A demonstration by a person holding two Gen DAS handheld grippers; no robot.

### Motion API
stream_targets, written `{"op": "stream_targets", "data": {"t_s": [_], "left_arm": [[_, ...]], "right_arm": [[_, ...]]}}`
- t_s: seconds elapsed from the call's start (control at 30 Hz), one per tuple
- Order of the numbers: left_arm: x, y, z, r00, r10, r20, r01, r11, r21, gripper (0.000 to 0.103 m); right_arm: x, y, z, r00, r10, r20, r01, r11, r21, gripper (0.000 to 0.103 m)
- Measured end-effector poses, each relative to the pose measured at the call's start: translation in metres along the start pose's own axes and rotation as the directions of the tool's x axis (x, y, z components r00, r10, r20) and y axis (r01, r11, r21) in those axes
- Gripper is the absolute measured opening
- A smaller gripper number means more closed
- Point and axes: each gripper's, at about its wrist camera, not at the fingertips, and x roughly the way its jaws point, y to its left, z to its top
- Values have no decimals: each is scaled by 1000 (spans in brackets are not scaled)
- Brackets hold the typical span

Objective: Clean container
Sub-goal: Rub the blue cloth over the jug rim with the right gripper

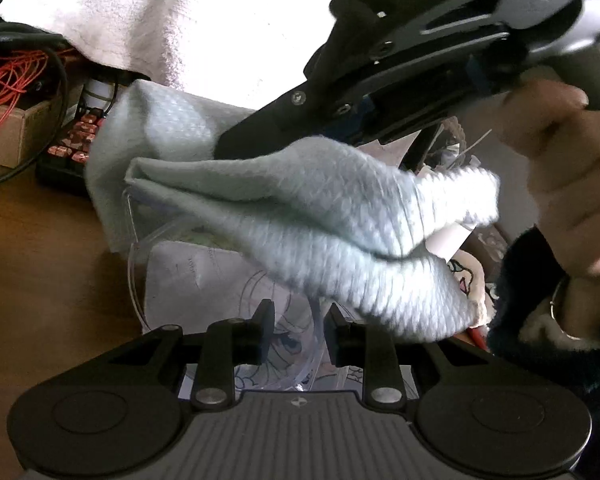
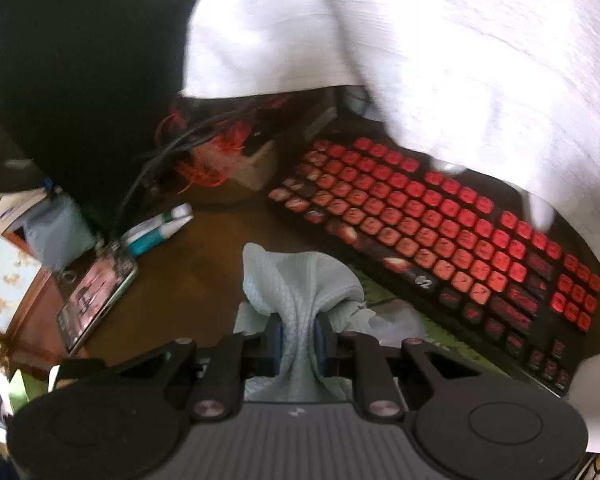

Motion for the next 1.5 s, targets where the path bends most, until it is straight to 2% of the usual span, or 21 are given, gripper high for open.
{"op": "stream_targets", "data": {"t_s": [0.13, 0.3, 0.43, 0.57, 0.77, 0.87, 1.0, 1.03, 1.23, 1.33, 1.5], "left_arm": [[0, 0, 1, 1000, 0, 2, 0, 1000, -3, 26], [0, 2, 3, 1000, -7, 2, 7, 1000, -18, 26], [-1, 1, 4, 1000, -8, 2, 8, 1000, -18, 26], [-1, 0, 4, 1000, -8, 2, 8, 1000, -19, 26], [-2, -1, 3, 1000, -7, 1, 7, 1000, -19, 26], [-2, -1, 3, 1000, -8, 0, 8, 1000, -18, 26], [-2, -1, 3, 1000, -7, 0, 7, 1000, -16, 26], [-2, -2, 3, 1000, -6, 0, 6, 1000, -16, 26], [-3, -2, 3, 1000, -6, 2, 6, 1000, -19, 26], [-4, -3, 3, 1000, -5, 1, 5, 1000, -18, 27], [-4, -4, 2, 1000, -4, 0, 4, 1000, -14, 26]], "right_arm": [[-1, 9, -3, 1000, 25, -3, -25, 999, -32, 15], [0, -2, 3, 1000, 15, -3, -15, 1000, -15, 15], [2, -12, 6, 994, -108, 29, 107, 994, 16, 15], [2, -19, 7, 993, -117, 29, 116, 993, 33, 15], [4, -16, 5, 984, -173, 48, 172, 985, 24, 15], [4, -12, 4, 988, -150, 43, 149, 989, 18, 16], [4, -8, 3, 1000, -7, 12, 7, 1000, -12, 16], [4, -5, 2, 1000, 28, 5, -28, 999, -25, 16], [6, 7, 0, 993, 121, -16, -122, 989, -79, 16], [6, 5, 3, 994, 106, -11, -106, 992, -70, 15], [8, -10, 8, 1000, -24, 18, 25, 999, -22, 15]]}}
